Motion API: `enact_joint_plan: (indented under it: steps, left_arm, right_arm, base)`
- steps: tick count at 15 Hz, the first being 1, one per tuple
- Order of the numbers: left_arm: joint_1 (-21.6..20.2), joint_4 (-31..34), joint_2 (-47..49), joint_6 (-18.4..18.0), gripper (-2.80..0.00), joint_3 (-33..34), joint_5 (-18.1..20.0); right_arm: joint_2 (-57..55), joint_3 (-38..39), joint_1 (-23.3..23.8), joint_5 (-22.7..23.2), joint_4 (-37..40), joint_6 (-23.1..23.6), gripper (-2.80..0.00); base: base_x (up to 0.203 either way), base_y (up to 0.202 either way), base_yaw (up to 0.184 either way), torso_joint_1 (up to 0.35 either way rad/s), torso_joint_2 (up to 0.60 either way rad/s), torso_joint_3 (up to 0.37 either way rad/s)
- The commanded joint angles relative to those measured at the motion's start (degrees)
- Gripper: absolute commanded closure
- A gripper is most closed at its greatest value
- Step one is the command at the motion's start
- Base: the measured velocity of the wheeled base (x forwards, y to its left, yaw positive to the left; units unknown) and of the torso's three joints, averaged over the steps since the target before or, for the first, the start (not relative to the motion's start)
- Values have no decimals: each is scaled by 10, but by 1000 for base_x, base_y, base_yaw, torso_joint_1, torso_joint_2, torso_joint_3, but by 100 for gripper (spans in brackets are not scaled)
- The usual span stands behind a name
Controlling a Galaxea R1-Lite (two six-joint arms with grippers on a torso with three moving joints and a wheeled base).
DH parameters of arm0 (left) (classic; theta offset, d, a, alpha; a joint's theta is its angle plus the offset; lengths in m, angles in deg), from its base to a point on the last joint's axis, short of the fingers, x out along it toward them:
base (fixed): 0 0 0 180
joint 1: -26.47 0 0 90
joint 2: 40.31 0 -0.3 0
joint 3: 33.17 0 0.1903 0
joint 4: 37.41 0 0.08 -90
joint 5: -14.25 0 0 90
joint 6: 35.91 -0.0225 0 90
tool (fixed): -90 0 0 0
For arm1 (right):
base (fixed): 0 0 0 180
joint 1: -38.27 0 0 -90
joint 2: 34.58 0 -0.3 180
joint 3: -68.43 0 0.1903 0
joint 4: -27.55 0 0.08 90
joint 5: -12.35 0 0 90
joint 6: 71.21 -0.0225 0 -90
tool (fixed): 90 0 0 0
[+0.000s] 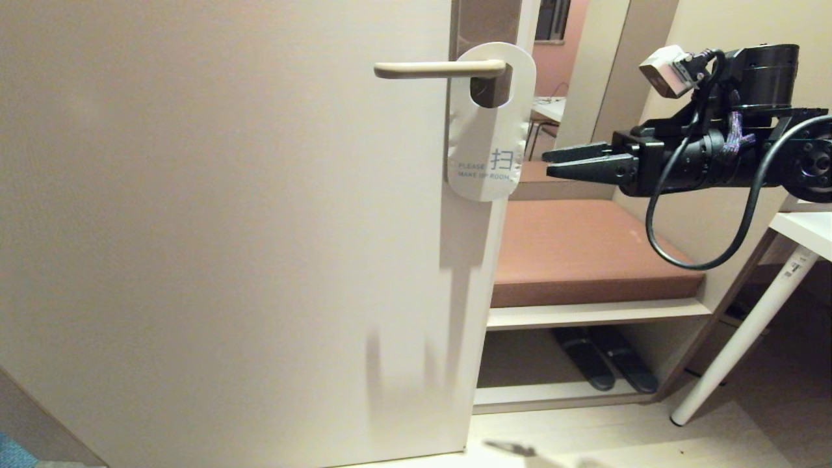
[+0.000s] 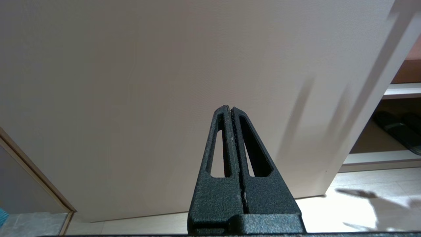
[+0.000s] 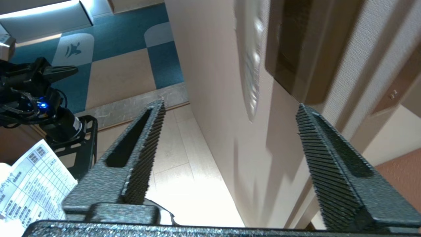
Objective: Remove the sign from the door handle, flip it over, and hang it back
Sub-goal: Take down the sign
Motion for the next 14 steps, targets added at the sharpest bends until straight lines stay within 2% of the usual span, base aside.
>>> enact_joint_plan:
  steps: [1, 14]
  left_arm:
    - [0, 0, 0, 0, 0, 0, 0]
    - [0, 0, 0, 0, 0, 0, 0]
  right_arm:
    - [6, 1, -5, 4, -2, 1, -280]
    - [-7, -4, -51, 2, -6, 13, -280]
  base:
    - [0, 0, 0, 0, 0, 0]
    - [0, 0, 0, 0, 0, 0]
